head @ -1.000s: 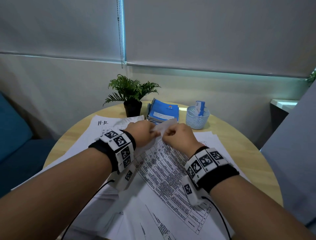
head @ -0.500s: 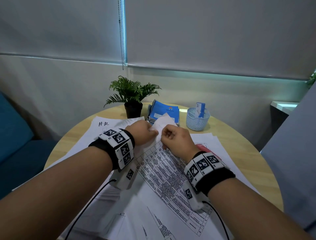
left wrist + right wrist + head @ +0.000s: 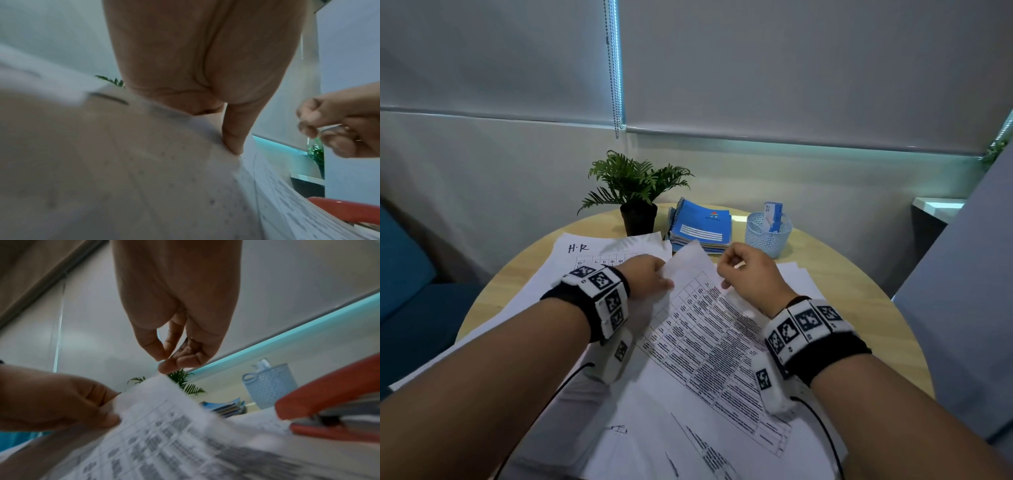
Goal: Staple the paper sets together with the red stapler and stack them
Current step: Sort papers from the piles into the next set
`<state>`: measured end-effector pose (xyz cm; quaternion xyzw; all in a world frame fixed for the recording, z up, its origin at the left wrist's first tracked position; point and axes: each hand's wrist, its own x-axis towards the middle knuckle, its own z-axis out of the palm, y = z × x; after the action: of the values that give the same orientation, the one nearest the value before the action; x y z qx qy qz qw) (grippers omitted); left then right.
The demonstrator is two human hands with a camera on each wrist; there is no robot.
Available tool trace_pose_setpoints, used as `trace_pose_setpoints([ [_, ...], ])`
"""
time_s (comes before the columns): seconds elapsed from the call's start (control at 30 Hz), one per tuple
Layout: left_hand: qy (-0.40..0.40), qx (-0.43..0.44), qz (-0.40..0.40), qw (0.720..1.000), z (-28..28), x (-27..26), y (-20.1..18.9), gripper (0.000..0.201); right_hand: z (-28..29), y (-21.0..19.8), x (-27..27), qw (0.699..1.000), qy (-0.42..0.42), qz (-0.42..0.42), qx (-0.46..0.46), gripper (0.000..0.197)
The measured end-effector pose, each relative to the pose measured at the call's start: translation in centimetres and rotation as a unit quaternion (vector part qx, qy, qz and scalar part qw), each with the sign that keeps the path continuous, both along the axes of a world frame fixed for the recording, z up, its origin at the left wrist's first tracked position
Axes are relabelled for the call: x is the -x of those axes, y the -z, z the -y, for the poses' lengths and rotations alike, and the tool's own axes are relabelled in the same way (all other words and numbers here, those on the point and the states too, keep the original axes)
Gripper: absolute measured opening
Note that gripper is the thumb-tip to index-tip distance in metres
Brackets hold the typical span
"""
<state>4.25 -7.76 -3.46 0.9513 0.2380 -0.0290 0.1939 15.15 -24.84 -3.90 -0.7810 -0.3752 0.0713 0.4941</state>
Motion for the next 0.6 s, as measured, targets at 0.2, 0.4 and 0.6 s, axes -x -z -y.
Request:
trace_pose_setpoints([
  [0.2, -0.008, -0.134, -0.107, 0.985, -0.4, -0.1, 0.9, 0.039, 4.6, -0.8, -2.2, 0.998, 0.056, 0.017, 0.022, 0.005],
  [0.4, -0.013, -0.174, -0.171, 0.970, -0.8, -1.0, 2.5, 0.044, 12.5, -0.9, -6.6, 0.985, 0.154, -0.012, 0.074, 0.010],
  [0.6, -0.029, -0.164, -0.200, 0.966, -3.7, -2.2, 4.4, 0.057, 22.7, 1.2, -10.2, 0.960, 0.255, -0.042, 0.106, 0.013],
])
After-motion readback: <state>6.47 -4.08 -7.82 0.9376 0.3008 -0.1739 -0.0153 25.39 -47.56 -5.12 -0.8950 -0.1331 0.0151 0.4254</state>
